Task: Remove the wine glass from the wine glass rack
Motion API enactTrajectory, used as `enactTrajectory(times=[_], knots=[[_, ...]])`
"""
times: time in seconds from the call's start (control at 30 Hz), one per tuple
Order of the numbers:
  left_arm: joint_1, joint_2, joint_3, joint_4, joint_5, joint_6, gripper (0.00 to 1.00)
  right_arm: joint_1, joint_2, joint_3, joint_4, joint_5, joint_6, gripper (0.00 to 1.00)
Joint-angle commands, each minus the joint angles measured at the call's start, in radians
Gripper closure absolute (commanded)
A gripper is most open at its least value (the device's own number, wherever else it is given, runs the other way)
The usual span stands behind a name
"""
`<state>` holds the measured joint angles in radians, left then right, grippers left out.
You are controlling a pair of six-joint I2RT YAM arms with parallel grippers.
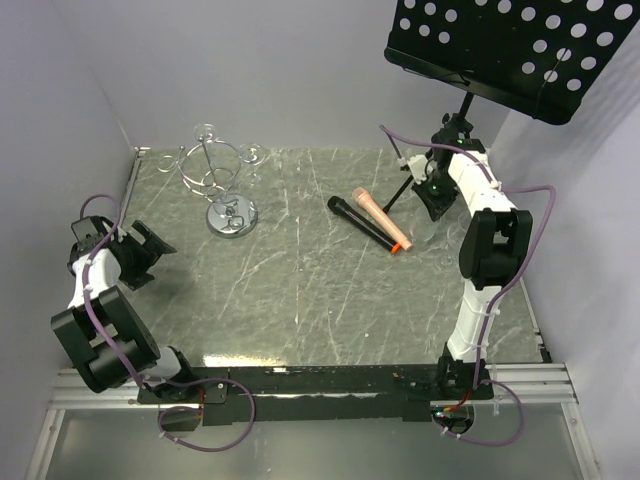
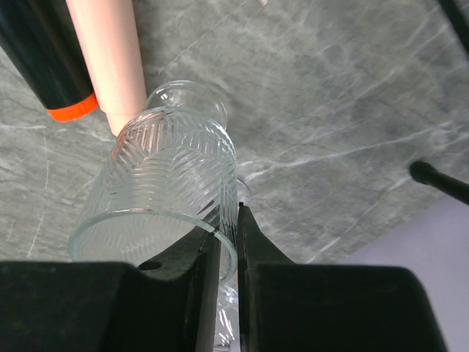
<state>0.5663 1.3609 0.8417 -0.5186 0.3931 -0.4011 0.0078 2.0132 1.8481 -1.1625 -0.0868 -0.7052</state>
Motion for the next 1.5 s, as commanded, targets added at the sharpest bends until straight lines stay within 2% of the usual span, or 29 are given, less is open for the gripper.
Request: enactTrajectory(times=[0.0,0.13,0.3,0.5,0.77,0.93,1.07,1.17,1.2,1.23,1.27,1.37,1.47], knots=[[0.004,-0.008,0.013,0.023,-0.011,0.025,0.0,-0.003,-0.018,-0.013,0.02,0.022,0.009,0.97],[0.003,-0.005,0.02,0.022,-0.011,0.025,0.0,-0.003,-0.002,-0.006,0.034,0.013,0.032,0.93],[0.004,0.0,0.037,0.009,-0.013,0.034,0.0,-0.003,-0.013,-0.015,0.032,-0.001,0.052,0.78],[0.004,0.001,0.025,0.025,-0.003,0.019,0.0,-0.003,-0.07,-0.072,0.07,-0.001,0.056,0.67],[0.004,-0.011,0.034,0.034,0.033,0.021,0.0,-0.003,-0.152,-0.07,0.092,-0.011,0.081,0.59],[0.004,-0.017,0.046,0.068,0.088,0.012,0.0,0.004,-0.209,-0.044,0.089,-0.083,0.084,0.57],[0.004,0.003,0.077,0.072,0.079,0.022,0.0,0.021,-0.269,-0.064,0.119,-0.191,0.063,0.48],[0.004,0.007,0.092,0.075,0.073,0.034,0.0,0.027,-0.362,-0.13,0.208,-0.351,0.061,0.39],[0.004,0.007,0.097,0.074,0.075,0.038,0.0,0.027,-0.395,-0.159,0.263,-0.408,0.079,0.33],[0.004,0.006,0.102,0.074,0.075,0.039,0.0,0.027,-0.433,-0.202,0.33,-0.453,0.101,0.21],[0.004,0.004,0.105,0.075,0.081,0.041,0.0,0.026,-0.47,-0.234,0.387,-0.505,0.131,0.0],[0.004,-0.006,0.112,0.08,0.095,0.047,0.0,0.037,-0.515,-0.312,0.588,-0.631,0.26,0.0],[0.004,-0.037,0.105,0.112,0.119,0.051,0.0,0.078,-0.476,-0.267,0.658,-0.737,0.329,0.0]])
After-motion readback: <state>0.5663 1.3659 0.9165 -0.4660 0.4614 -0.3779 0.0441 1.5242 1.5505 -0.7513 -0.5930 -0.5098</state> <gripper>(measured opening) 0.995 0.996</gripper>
